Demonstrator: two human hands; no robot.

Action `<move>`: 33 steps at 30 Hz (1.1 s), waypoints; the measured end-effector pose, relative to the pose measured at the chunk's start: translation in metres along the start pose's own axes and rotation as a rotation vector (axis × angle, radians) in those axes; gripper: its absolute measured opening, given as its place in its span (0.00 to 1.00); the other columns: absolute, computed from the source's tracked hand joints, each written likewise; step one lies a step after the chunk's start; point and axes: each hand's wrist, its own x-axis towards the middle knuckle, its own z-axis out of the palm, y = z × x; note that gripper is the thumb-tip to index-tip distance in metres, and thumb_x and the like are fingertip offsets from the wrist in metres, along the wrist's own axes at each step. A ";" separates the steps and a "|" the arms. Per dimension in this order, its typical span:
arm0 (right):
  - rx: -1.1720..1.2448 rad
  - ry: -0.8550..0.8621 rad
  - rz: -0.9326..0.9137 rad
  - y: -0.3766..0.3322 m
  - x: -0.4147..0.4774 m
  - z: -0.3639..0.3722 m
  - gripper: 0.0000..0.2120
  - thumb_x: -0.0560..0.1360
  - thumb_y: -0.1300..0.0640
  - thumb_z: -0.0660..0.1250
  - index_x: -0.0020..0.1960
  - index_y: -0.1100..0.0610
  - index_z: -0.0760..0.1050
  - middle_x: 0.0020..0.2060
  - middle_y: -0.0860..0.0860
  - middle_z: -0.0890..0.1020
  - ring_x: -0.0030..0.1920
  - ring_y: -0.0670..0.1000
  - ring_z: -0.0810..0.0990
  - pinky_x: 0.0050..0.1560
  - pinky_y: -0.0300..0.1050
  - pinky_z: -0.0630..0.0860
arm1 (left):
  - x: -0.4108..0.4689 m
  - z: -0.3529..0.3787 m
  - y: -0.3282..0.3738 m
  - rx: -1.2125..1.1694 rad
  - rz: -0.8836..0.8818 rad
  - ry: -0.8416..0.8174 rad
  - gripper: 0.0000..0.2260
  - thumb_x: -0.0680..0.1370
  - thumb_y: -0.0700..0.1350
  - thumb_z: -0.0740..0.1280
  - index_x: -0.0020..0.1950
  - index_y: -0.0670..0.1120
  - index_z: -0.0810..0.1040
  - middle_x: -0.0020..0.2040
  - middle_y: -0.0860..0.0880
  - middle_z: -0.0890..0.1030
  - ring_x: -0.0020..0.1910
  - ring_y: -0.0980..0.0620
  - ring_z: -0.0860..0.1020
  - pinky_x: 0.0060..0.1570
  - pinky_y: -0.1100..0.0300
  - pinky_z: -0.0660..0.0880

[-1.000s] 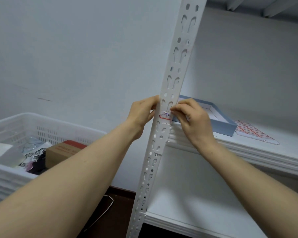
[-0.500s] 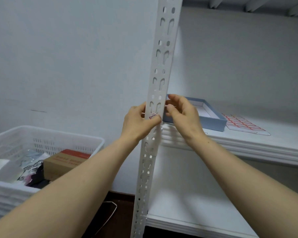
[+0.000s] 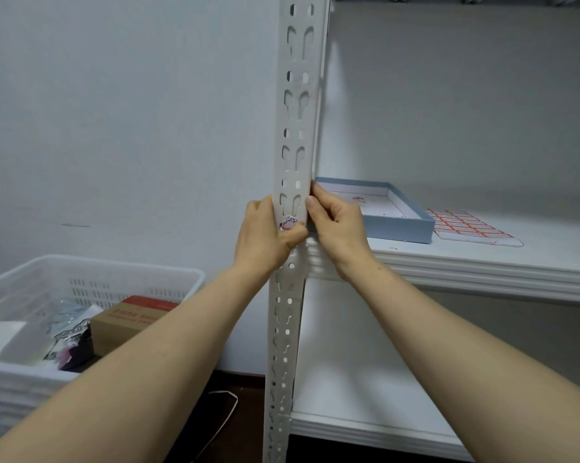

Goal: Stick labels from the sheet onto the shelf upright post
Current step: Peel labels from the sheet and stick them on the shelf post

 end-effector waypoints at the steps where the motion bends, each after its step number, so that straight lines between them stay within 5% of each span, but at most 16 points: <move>1: 0.009 0.013 -0.005 0.001 0.000 0.001 0.18 0.79 0.63 0.60 0.68 0.61 0.70 0.59 0.52 0.79 0.60 0.50 0.78 0.64 0.52 0.73 | 0.000 0.000 0.000 0.004 0.006 0.004 0.17 0.63 0.52 0.60 0.48 0.46 0.73 0.45 0.49 0.71 0.47 0.52 0.70 0.41 0.60 0.66; 8: 0.054 0.045 -0.014 0.002 -0.004 -0.002 0.16 0.78 0.63 0.62 0.66 0.61 0.72 0.56 0.50 0.80 0.58 0.48 0.79 0.63 0.50 0.74 | 0.000 -0.001 -0.005 -0.029 0.020 -0.020 0.13 0.67 0.51 0.64 0.47 0.47 0.74 0.44 0.52 0.71 0.52 0.51 0.72 0.41 0.67 0.69; 11: 0.000 0.080 -0.092 0.003 -0.009 -0.003 0.15 0.78 0.64 0.62 0.63 0.59 0.75 0.51 0.47 0.79 0.53 0.44 0.78 0.60 0.40 0.74 | -0.001 -0.001 -0.006 -0.072 0.019 -0.027 0.16 0.64 0.52 0.64 0.48 0.47 0.77 0.46 0.52 0.73 0.55 0.51 0.72 0.46 0.63 0.72; 15: -0.103 0.100 -0.120 0.004 -0.006 -0.007 0.14 0.78 0.62 0.62 0.63 0.58 0.76 0.50 0.51 0.78 0.47 0.39 0.74 0.52 0.24 0.68 | -0.001 0.000 -0.002 0.002 0.021 -0.001 0.11 0.69 0.46 0.67 0.49 0.47 0.74 0.44 0.53 0.69 0.51 0.51 0.70 0.38 0.65 0.67; 18: -0.086 0.090 -0.080 0.004 -0.007 -0.005 0.14 0.79 0.63 0.60 0.62 0.58 0.76 0.50 0.51 0.80 0.51 0.45 0.78 0.60 0.39 0.73 | 0.000 0.001 -0.002 0.040 0.022 -0.003 0.11 0.71 0.43 0.68 0.51 0.48 0.71 0.49 0.49 0.68 0.47 0.52 0.68 0.40 0.61 0.65; 22: -0.015 0.068 -0.018 0.007 -0.011 -0.004 0.14 0.78 0.65 0.59 0.59 0.58 0.79 0.46 0.49 0.83 0.52 0.57 0.82 0.59 0.57 0.76 | 0.000 -0.001 0.001 0.047 0.034 -0.016 0.13 0.70 0.45 0.67 0.53 0.46 0.72 0.51 0.48 0.68 0.44 0.53 0.68 0.41 0.61 0.65; 26: 0.037 0.009 0.032 0.006 -0.013 -0.008 0.14 0.79 0.67 0.58 0.59 0.60 0.78 0.38 0.43 0.82 0.43 0.47 0.82 0.56 0.45 0.77 | -0.001 -0.004 -0.001 0.054 0.023 -0.031 0.11 0.73 0.43 0.66 0.54 0.45 0.73 0.51 0.47 0.69 0.49 0.51 0.69 0.43 0.62 0.64; 30: 0.057 -0.012 0.050 0.006 -0.014 -0.009 0.14 0.79 0.66 0.59 0.61 0.61 0.76 0.44 0.45 0.82 0.48 0.45 0.81 0.57 0.41 0.76 | -0.001 -0.007 -0.003 0.034 0.033 -0.067 0.18 0.67 0.50 0.66 0.54 0.47 0.76 0.51 0.48 0.71 0.53 0.53 0.71 0.45 0.62 0.68; 33: 0.057 -0.017 0.050 0.006 -0.015 -0.010 0.14 0.79 0.66 0.58 0.62 0.61 0.76 0.48 0.48 0.82 0.50 0.46 0.81 0.58 0.41 0.75 | -0.002 -0.005 -0.001 0.090 0.039 -0.035 0.14 0.70 0.46 0.69 0.54 0.46 0.74 0.50 0.49 0.70 0.50 0.53 0.70 0.44 0.62 0.66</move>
